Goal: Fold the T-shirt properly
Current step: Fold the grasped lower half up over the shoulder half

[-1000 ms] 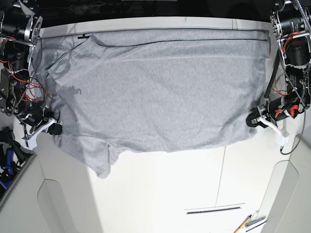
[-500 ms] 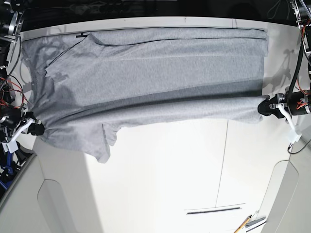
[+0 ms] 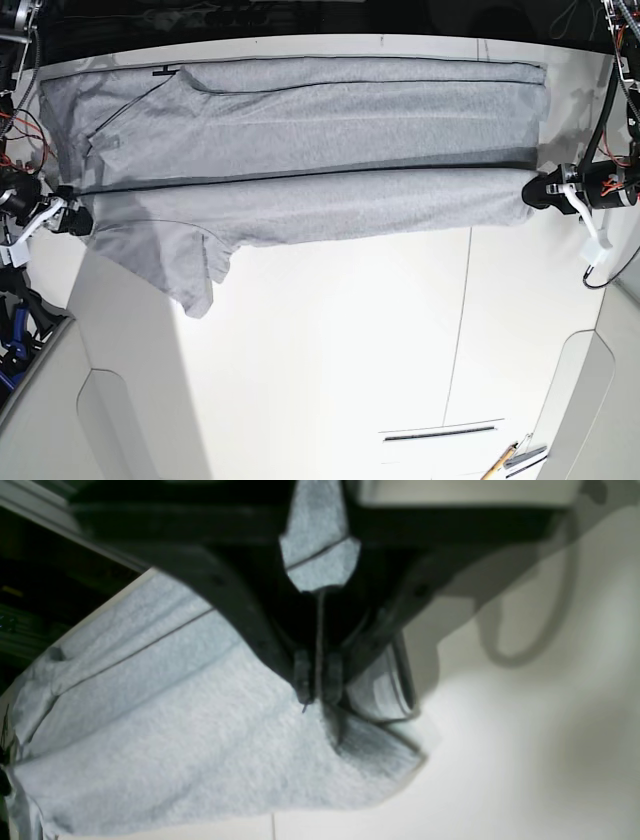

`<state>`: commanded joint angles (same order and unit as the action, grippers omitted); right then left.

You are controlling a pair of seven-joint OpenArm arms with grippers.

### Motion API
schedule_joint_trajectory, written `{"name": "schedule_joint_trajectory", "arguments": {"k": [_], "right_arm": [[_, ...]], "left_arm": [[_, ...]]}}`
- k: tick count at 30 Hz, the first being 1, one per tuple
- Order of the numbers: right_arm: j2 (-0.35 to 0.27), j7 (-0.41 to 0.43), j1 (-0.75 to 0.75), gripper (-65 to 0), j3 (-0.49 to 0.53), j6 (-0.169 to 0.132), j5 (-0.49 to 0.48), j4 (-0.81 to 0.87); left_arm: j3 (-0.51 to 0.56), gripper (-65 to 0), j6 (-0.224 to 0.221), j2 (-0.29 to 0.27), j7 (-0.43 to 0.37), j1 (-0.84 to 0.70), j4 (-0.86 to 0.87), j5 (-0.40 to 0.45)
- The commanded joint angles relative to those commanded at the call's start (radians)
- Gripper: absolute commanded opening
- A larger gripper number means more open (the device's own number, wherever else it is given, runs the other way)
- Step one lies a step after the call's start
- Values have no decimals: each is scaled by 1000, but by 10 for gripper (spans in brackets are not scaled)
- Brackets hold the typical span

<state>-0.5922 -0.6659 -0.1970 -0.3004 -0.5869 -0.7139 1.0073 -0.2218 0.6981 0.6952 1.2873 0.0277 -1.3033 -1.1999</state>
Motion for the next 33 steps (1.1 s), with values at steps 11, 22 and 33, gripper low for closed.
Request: {"name": "schedule_joint_trajectory", "arguments": {"k": [11, 22, 33], "right_arm": [[102, 158, -152, -307, -45, 14, 172, 0], [196, 357, -200, -307, 114, 34, 341, -185], [224, 270, -207, -308, 148, -18, 257, -239]], "left_arm": [[0, -650, 0, 0, -2, 0, 0, 6], [0, -650, 0, 0, -5, 0, 0, 7], [0, -650, 0, 0, -9, 0, 0, 7]]}}
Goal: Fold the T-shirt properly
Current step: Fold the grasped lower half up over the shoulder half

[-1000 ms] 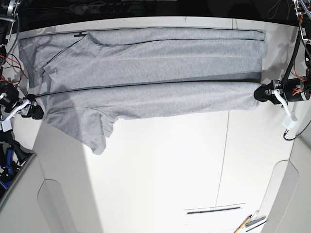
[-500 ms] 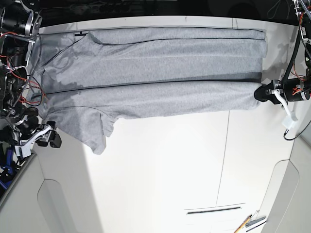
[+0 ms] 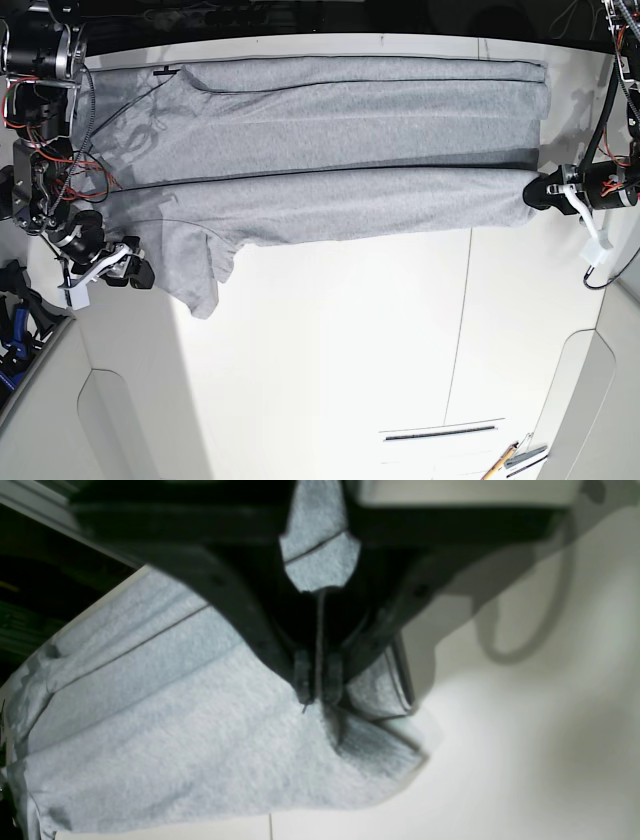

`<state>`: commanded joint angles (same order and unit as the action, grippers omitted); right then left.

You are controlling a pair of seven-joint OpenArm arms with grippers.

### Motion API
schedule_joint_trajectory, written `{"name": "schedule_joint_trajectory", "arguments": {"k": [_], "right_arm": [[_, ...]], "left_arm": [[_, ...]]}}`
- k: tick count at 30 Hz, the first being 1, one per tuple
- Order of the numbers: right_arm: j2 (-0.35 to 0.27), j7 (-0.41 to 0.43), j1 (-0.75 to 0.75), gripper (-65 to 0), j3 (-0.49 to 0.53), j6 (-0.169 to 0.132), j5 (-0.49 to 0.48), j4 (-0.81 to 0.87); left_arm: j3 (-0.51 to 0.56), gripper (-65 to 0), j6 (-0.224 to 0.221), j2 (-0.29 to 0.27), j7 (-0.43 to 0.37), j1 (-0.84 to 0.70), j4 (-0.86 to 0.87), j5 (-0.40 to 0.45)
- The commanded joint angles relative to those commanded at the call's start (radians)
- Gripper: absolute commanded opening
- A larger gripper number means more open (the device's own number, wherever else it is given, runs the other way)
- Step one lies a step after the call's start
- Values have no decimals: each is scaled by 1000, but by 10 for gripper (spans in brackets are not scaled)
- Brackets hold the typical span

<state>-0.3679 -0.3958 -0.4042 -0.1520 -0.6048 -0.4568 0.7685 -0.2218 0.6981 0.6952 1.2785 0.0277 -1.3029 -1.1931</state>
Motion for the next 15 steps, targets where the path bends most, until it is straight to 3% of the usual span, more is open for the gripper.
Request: {"name": "schedule_joint_trajectory", "arguments": {"k": [9, 15], "right_arm": [[87, -29, 0, -326, 0, -2, 0, 0], [88, -32, 0, -615, 0, -1, 5, 0]], "left_arm": [[0, -650, 0, 0, 1, 0, 0, 0], [0, -650, 0, 0, -4, 0, 0, 0]]}}
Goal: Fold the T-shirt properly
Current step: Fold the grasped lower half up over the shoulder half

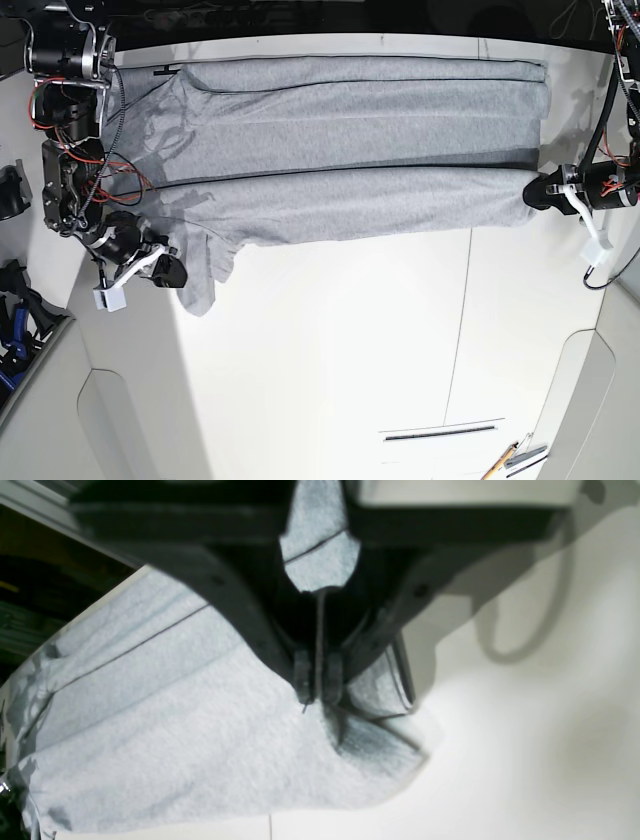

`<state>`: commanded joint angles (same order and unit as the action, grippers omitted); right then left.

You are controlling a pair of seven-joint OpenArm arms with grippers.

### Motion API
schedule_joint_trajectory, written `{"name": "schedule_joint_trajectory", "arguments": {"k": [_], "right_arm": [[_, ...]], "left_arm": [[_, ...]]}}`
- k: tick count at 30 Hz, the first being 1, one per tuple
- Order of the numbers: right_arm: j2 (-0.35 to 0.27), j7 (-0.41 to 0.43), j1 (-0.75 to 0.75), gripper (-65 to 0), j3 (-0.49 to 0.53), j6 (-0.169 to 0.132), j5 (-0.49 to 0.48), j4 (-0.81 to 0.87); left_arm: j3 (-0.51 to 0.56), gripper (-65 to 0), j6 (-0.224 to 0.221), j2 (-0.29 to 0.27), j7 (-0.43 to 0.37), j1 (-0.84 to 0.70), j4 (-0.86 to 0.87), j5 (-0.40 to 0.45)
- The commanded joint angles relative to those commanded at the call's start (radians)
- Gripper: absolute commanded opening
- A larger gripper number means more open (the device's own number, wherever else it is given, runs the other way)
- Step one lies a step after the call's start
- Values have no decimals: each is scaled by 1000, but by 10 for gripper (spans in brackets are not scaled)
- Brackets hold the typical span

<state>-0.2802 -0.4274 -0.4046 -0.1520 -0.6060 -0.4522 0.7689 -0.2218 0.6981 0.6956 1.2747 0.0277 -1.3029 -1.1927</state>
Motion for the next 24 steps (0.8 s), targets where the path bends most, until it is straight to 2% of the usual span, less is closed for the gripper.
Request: {"name": "schedule_joint_trajectory", "arguments": {"k": [1, 3, 6, 10, 14, 17, 20, 24], "right_arm": [[0, 0, 0, -650, 0, 0, 0, 2], [-2, -21, 0, -650, 0, 0, -12, 9], [-7, -129, 1, -650, -19, 0, -79, 66], [-8, -305, 17, -650, -112, 0, -161, 216], [-17, -404, 112, -650, -190, 0, -290, 432], [-42, -441, 205, -650, -194, 0, -342, 589], [-83, -441, 306, -650, -197, 0, -342, 726], [-122, -442, 428, -650, -237, 1, -343, 838]], "left_arm": [[0, -650, 0, 0, -8, 0, 0, 0], [0, -650, 0, 0, -15, 0, 0, 0], [0, -650, 0, 0, -15, 0, 0, -1], [0, -650, 0, 3, -15, 3, -2, -2], [-1, -650, 0, 10, -14, 3, -2, -12], [-1, -650, 0, 20, 16, 1, -27, -36], [-1, -650, 0, 34, 53, -40, -107, -72], [-2, -650, 0, 71, 59, -115, -201, -37]]}}
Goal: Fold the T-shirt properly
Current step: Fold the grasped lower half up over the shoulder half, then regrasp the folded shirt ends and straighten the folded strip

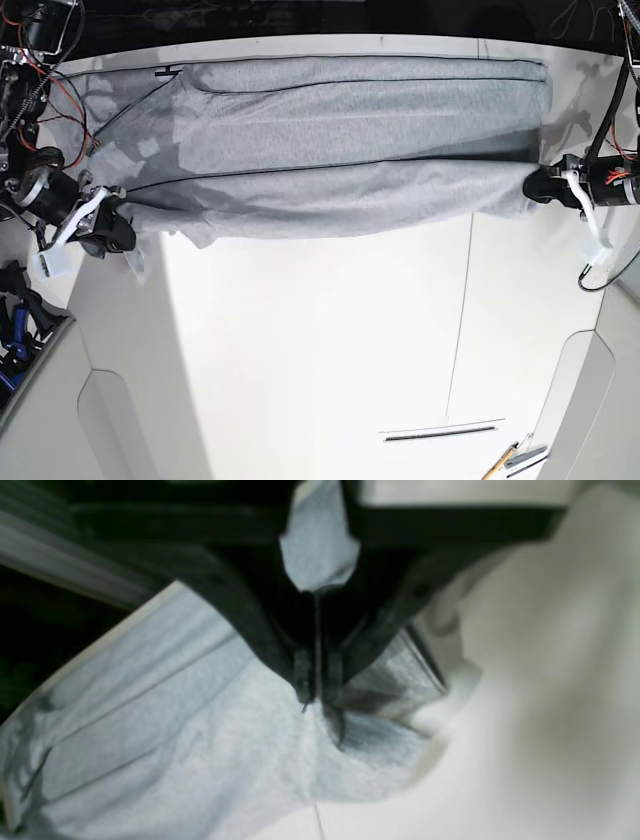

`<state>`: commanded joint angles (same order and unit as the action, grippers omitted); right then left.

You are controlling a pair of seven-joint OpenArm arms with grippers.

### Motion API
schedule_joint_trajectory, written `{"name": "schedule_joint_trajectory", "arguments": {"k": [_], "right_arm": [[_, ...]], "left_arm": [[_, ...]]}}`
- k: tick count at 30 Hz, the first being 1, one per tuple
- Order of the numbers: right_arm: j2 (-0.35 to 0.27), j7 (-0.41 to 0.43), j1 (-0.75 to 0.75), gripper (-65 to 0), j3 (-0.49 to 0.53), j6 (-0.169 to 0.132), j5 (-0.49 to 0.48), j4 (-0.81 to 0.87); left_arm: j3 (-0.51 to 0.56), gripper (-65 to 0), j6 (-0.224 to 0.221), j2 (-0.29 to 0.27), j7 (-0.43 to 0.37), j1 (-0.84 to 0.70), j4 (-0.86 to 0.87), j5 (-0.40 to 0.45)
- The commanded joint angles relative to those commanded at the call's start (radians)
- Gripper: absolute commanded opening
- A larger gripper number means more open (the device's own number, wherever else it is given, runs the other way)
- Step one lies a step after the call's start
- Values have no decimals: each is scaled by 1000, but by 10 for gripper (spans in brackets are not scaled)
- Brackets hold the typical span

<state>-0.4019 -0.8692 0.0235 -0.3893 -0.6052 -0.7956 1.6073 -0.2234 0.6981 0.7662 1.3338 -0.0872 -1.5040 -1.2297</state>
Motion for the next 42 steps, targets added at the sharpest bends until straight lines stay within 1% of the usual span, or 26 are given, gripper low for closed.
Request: {"name": "schedule_joint_trajectory", "arguments": {"k": [2, 4, 8, 14, 17, 19, 21, 22, 23, 24, 25, 26, 27, 28, 30, 33, 34, 35, 36, 37, 38, 39, 42], "right_arm": [[-6, -3, 41, -650, -37, 0, -7, 19], [-8, -6, 74, -650, -71, -1, -32, 19], [-8, -7, 134, -650, -89, -1, -50, 19], [-8, -6, 214, -650, -108, -1, -50, 19], [-8, -6, 251, -650, -130, 0, -40, 19], [-7, -6, 254, -650, -130, 6, -16, 18], [-8, -3, 254, -650, -130, 7, -12, 18], [-8, -3, 254, -650, -130, 7, -12, 18], [-8, -3, 254, -590, -130, 7, -12, 18], [-8, -3, 254, -492, -130, 7, -12, 18], [-8, -2, 254, -414, -130, 7, -13, 18], [-8, -3, 252, -374, -131, 7, -12, 18], [-8, -3, 251, -370, -135, 7, -13, 18], [-8, -3, 251, -370, -142, 7, -16, 19], [-7, -3, 251, -371, -176, 7, -37, 20], [0, -9, 249, -372, -277, 7, -104, 28], [6, -13, 248, -387, -317, 6, -126, 39], [12, -23, 248, -451, -354, 6, -143, 54], [18, -34, 248, -558, -382, 6, -158, 71], [24, -45, 248, -650, -401, 6, -174, 85], [26, -48, 248, -650, -406, 6, -183, 95], [31, -48, 248, -650, -404, 6, -187, 99], [45, -48, 236, -650, -385, 3, -188, 98]], "left_arm": [[-1, -650, 0, 25, -1, -20, -6, 0], [-1, -650, 0, 38, 3, -34, -6, -1], [0, -650, 0, 38, 37, -61, -9, -21], [-1, -650, 0, 37, 48, -92, -9, -28], [-1, -571, 0, 37, 47, -122, -9, -26], [-1, -549, 0, 37, 47, -129, -9, -27], [-1, -465, 0, 37, 51, -131, -9, -28], [-1, -404, 0, 37, 61, -132, -9, -32], [-1, -352, 0, 37, 62, -132, -9, -37], [-1, -325, 0, 37, 62, -132, -9, -46], [-1, -321, 0, 38, 62, -131, -9, -55], [-1, -321, 0, 39, 61, -129, -9, -60], [-8, -321, 0, 43, 57, -129, -9, -62], [-21, -321, 0, 49, 54, -129, -9, -69], [-81, -321, 0, 51, 55, -130, -9, -75], [-205, -321, 0, 45, 55, -136, -9, -102], [-241, -318, 0, 45, 55, -148, -9, -115], [-270, -306, 0, 45, 55, -166, -8, -130], [-288, -275, 0, 45, 54, -187, -9, -144], [-296, -242, 0, 45, 54, -210, -8, -151], [-295, -219, 0, 45, 49, -233, -9, -150], [-295, -213, 0, 37, 42, -254, -9, -149], [-295, -213, 0, -16, 24, -285, -9, -138]]}}
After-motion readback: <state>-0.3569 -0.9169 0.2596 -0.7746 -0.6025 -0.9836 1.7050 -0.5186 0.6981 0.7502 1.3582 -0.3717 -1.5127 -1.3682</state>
